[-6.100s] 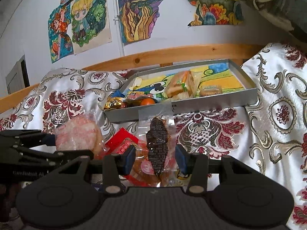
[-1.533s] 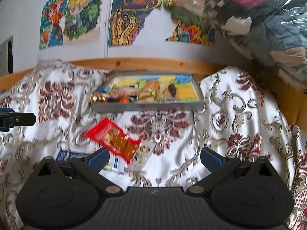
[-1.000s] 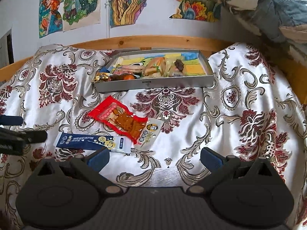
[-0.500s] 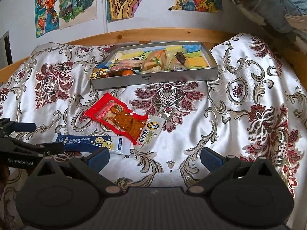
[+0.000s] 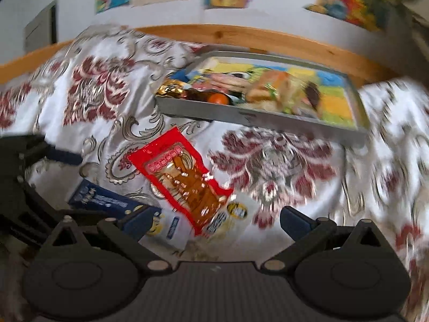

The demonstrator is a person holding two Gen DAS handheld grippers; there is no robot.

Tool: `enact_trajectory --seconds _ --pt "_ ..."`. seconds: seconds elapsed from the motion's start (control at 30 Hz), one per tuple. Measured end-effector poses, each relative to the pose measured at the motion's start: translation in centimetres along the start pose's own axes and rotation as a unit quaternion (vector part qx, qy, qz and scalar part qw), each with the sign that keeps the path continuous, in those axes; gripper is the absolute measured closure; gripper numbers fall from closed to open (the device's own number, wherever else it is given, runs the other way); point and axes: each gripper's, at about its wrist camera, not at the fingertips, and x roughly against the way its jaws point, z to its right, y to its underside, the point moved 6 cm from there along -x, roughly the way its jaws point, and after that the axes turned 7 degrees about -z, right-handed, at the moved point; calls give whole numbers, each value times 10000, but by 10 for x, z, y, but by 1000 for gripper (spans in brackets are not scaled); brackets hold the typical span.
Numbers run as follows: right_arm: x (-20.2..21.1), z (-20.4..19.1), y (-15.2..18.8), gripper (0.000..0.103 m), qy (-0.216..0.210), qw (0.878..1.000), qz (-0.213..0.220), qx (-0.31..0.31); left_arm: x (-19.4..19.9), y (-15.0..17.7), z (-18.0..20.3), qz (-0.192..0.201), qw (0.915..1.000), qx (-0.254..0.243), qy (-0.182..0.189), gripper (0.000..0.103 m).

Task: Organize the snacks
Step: 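Reach the right tool to the red spicy-strip pack while the left tool approaches the blue stick snack, then grasp the red pack with the right tool while the left tool grasps the blue stick snack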

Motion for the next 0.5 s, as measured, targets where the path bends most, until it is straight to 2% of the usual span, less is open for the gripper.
enact_trajectory --seconds 0.13,0.27,0.37,0.5 --pt "-25 0 -14 0 -567 9977 -86 366 -8 -3 0 126 9987 -496 -46 1" --pt "-52 -7 -28 0 -1144 9918 -354 446 -14 0 3 78 9955 -902 283 1" --pt "-68 -10 -36 1 -1229 9898 -506 511 -21 1 5 -88 9923 -1112 533 1" --pt "-80 -11 -36 3 -1172 9889 -687 604 -27 1 0 -266 9916 -1008 761 1"
